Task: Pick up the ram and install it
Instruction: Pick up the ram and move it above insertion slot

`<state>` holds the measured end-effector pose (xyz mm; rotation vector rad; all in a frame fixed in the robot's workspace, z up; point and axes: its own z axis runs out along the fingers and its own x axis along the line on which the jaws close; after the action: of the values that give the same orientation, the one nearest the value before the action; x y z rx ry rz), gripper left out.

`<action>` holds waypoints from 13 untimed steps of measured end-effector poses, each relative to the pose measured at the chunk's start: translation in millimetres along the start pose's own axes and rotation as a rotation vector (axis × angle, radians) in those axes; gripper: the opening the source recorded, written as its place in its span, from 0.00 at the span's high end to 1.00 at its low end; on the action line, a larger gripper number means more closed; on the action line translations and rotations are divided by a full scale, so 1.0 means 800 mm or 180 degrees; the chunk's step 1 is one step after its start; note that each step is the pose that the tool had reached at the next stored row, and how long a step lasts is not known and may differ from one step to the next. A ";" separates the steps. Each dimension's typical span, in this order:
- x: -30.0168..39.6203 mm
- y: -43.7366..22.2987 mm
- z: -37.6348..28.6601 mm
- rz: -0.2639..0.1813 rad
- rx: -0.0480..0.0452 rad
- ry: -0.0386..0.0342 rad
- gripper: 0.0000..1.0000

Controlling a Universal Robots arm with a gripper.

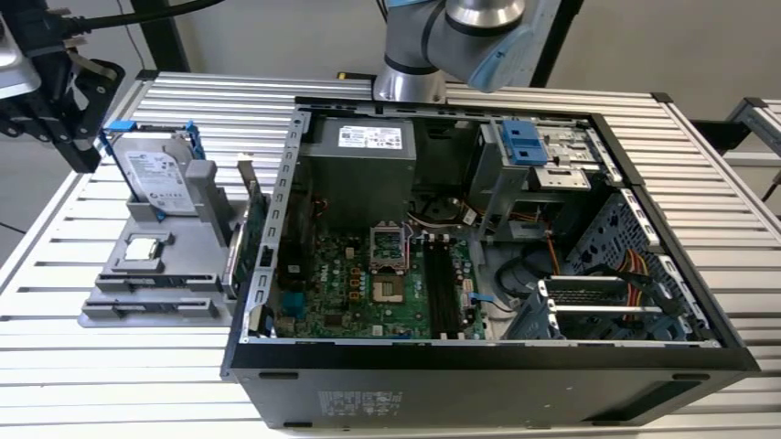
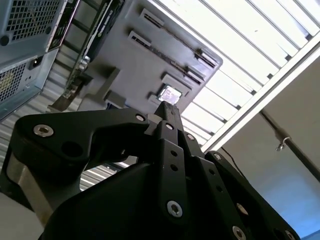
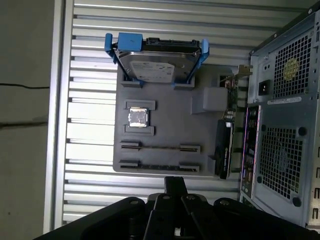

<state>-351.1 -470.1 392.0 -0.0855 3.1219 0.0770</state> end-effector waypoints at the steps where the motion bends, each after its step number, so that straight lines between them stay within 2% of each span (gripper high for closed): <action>1: 0.0000 0.0000 0.0000 -0.0031 -0.0001 0.0002 1.00; 13: 0.0000 0.0000 -0.0001 -0.0394 -0.0007 0.0020 1.00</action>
<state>-351.1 -470.1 392.0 -0.2789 3.1137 0.0785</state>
